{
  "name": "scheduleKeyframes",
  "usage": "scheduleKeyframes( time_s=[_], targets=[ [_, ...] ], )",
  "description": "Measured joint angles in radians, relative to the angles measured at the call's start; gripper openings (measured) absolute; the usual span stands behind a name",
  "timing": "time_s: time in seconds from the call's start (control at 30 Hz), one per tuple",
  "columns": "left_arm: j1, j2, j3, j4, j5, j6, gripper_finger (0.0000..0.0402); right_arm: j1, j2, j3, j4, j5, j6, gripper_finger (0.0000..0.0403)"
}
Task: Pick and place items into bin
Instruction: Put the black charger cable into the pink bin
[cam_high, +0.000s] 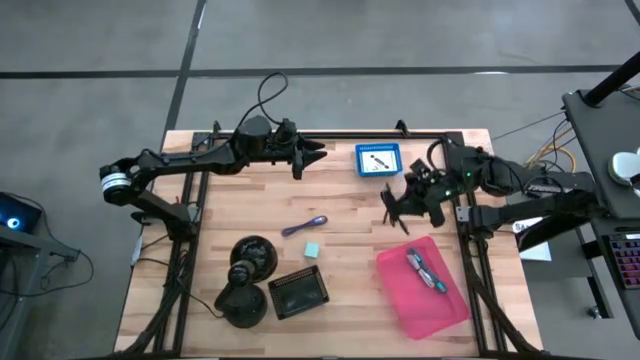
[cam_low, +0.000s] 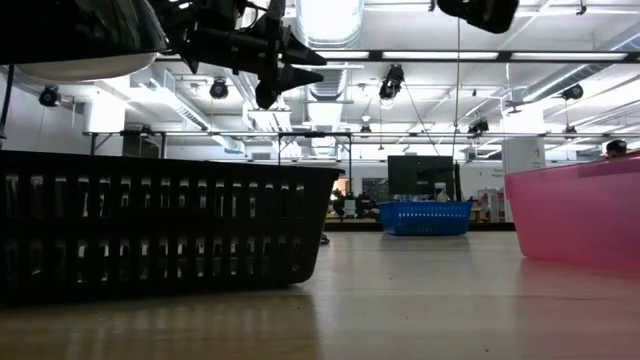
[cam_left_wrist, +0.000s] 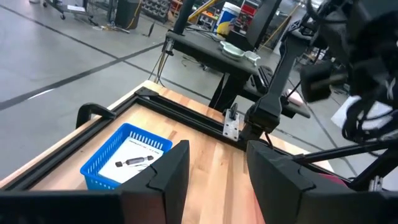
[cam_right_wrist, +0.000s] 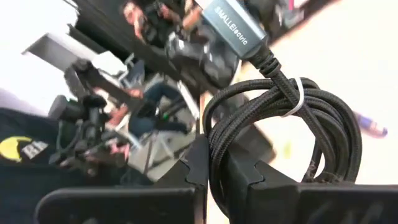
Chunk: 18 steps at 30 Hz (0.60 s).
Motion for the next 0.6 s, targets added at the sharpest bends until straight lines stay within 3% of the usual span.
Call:
scheduleKeyframes(
  time_s=[0.4, 0.6],
  targets=[
    [0.000, 0.000, 0.000, 0.001, 0.000, 0.001, 0.0144, 0.196, 0.013, 0.000, -0.295, 0.006, 0.278, 0.0013],
    [0.000, 0.000, 0.000, 0.001, 0.000, 0.001, 0.0144, 0.265, 0.014, 0.000, -0.394, 0.061, 0.368, 0.0013]
  ],
)
